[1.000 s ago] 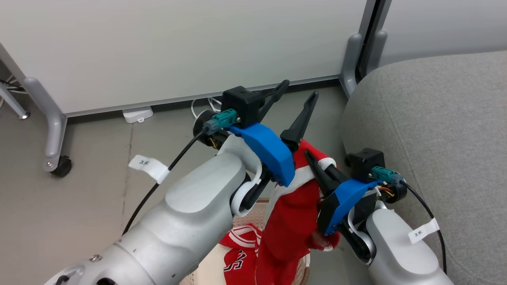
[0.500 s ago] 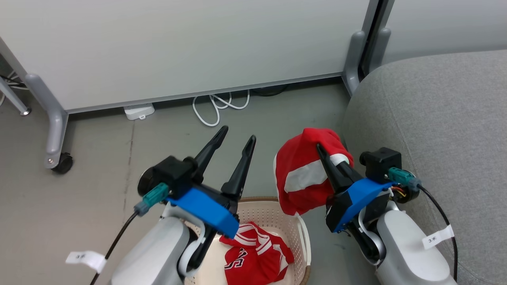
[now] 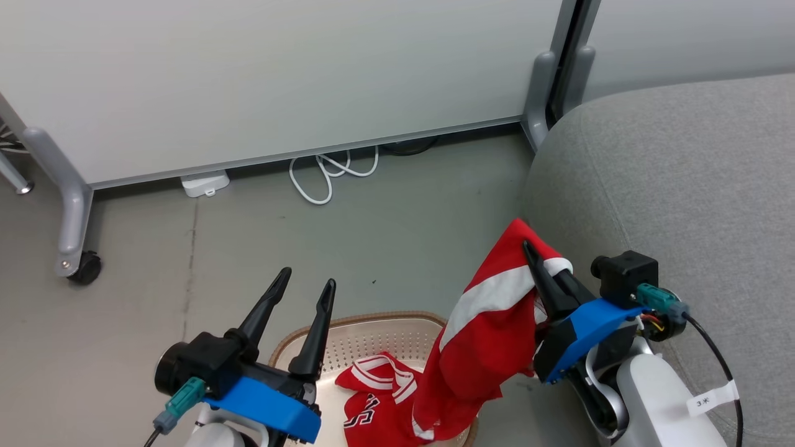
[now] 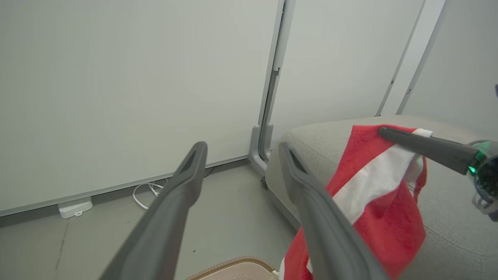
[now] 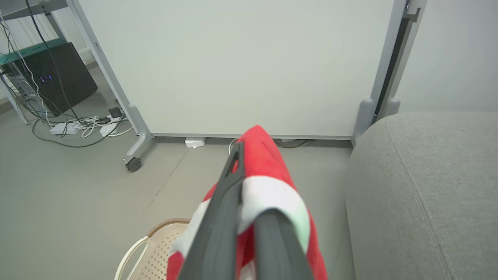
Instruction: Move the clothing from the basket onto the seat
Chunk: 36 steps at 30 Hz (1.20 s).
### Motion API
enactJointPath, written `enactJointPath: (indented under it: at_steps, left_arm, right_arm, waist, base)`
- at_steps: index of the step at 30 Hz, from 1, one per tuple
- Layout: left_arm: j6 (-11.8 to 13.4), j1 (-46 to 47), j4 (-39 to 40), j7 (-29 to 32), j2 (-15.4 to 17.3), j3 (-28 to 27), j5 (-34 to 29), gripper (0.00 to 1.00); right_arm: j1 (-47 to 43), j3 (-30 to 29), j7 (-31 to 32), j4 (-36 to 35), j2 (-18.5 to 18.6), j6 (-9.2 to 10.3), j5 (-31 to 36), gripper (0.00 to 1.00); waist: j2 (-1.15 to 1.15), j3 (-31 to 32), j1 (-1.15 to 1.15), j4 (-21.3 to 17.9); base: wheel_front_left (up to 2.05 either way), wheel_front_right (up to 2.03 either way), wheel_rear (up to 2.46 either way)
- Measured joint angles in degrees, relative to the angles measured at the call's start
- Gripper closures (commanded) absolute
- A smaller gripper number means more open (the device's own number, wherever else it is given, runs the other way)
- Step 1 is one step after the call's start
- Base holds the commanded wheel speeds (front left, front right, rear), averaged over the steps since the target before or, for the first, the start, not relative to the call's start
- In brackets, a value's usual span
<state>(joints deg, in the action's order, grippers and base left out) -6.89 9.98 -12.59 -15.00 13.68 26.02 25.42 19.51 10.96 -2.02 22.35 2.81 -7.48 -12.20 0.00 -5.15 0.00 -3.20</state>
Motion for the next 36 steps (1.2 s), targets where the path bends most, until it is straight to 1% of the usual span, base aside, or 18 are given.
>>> enactJointPath:
  at_steps: [5, 10, 15, 27, 36]
  left_arm:
    - [-0.22, -2.62, 1.07, -0.05, -0.66, -2.80, -2.31, 0.00]
    - [-0.34, -3.35, 1.29, -0.05, -1.15, -4.25, -3.50, 0.00]
    - [-0.53, -3.31, 1.91, -0.07, -1.21, -4.09, -3.96, 0.00]
    - [-0.54, -1.79, 2.46, -0.07, 0.30, -2.90, -4.85, 0.00]
    - [-0.54, -1.31, 2.25, -0.07, 1.36, -2.43, -5.04, 0.00]
  right_arm:
    - [-0.77, -0.10, 0.45, -1.68, 0.01, 0.00, -0.75, 1.00]
    - [-0.90, 0.66, 0.51, -2.66, 0.01, 0.00, -1.23, 1.00]
    - [-0.88, 0.90, 0.42, -3.01, 0.02, 0.00, -1.60, 1.00]
    - [-0.93, 1.38, -0.58, -2.94, 0.04, 0.00, -2.65, 1.00]
    - [-1.33, 1.54, -2.02, -2.04, 0.04, 0.00, -4.23, 1.00]
  waist:
    - [0.00, -0.20, 0.00, -1.67]
    - [0.00, -0.82, 0.00, -4.36]
    - [0.00, -1.53, 0.00, -7.79]
    - [0.00, -3.76, 0.00, -16.95]
    - [0.00, -5.28, 0.00, -21.89]
  base:
    - [0.00, 0.00, 0.00]
    - [0.00, 0.00, 0.00]
    - [0.00, 0.00, 0.00]
    - [0.00, 0.00, 0.00]
    - [0.00, 0.00, 0.00]
